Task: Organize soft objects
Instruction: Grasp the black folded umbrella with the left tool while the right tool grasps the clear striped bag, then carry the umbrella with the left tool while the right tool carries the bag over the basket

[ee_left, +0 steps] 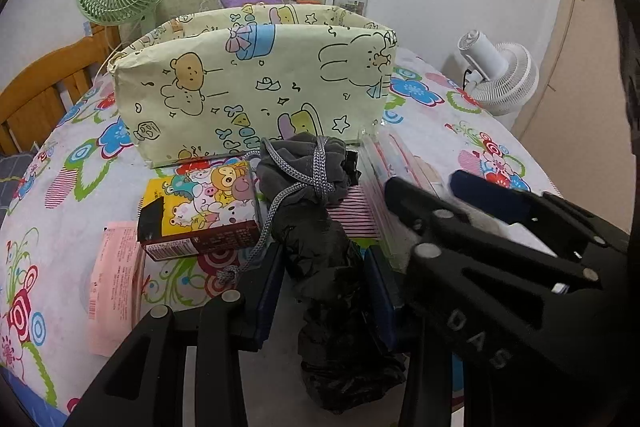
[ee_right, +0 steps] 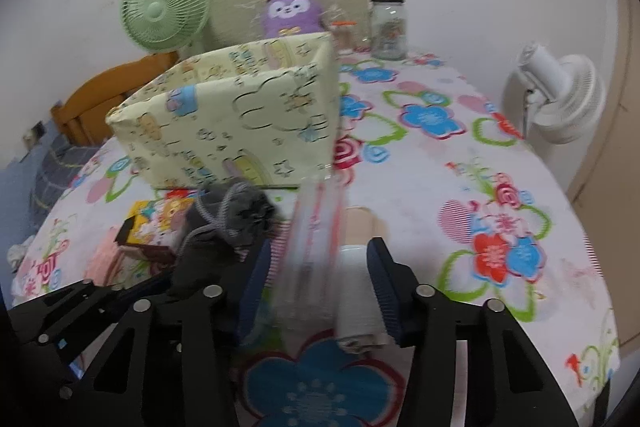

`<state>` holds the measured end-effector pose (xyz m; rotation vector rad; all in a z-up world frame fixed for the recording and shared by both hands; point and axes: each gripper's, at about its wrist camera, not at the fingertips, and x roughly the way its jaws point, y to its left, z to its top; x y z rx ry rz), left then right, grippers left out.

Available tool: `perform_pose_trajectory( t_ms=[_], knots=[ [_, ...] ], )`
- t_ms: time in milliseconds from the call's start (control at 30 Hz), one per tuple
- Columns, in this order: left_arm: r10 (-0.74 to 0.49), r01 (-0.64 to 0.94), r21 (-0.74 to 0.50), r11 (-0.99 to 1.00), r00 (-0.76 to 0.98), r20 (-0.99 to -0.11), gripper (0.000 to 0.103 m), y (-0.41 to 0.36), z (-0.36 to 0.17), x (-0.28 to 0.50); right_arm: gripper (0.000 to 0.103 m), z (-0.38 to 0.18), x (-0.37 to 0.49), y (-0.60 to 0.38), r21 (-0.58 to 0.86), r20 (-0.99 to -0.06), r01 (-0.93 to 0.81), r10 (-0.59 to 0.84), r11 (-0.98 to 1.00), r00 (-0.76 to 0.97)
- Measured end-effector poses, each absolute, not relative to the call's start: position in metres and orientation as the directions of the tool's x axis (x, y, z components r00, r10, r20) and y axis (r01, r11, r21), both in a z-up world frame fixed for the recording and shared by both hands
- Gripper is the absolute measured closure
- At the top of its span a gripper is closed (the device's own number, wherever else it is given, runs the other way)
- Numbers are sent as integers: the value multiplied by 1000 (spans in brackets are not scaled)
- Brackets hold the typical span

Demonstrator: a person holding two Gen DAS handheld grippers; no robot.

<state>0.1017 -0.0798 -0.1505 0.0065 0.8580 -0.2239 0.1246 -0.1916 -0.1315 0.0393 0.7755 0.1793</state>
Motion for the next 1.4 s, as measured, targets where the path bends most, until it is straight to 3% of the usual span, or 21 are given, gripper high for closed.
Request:
perform_pose_trajectory(
  t_ms=[267, 433, 700, 1400],
  knots=[
    [-207, 210, -93, 973, 626, -752, 61, -79, -155, 104, 68, -140, 131, -181, 118, -726, -189, 215, 975, 654],
    [-213, 217, -94, 972, 630, -746, 67, -80, -152, 103, 77, -139, 130, -181, 113, -726, -182, 207, 977, 656],
    [-213, 227, -82, 970, 643, -736, 72, -81, -149, 99, 79, -134, 124, -180, 104, -722, -177, 197, 979, 664],
    [-214, 237, -58, 970, 712, -669, 73, -82, -120, 75, 79, -104, 100, -184, 93, -665, -168, 187, 981, 723]
  ],
)
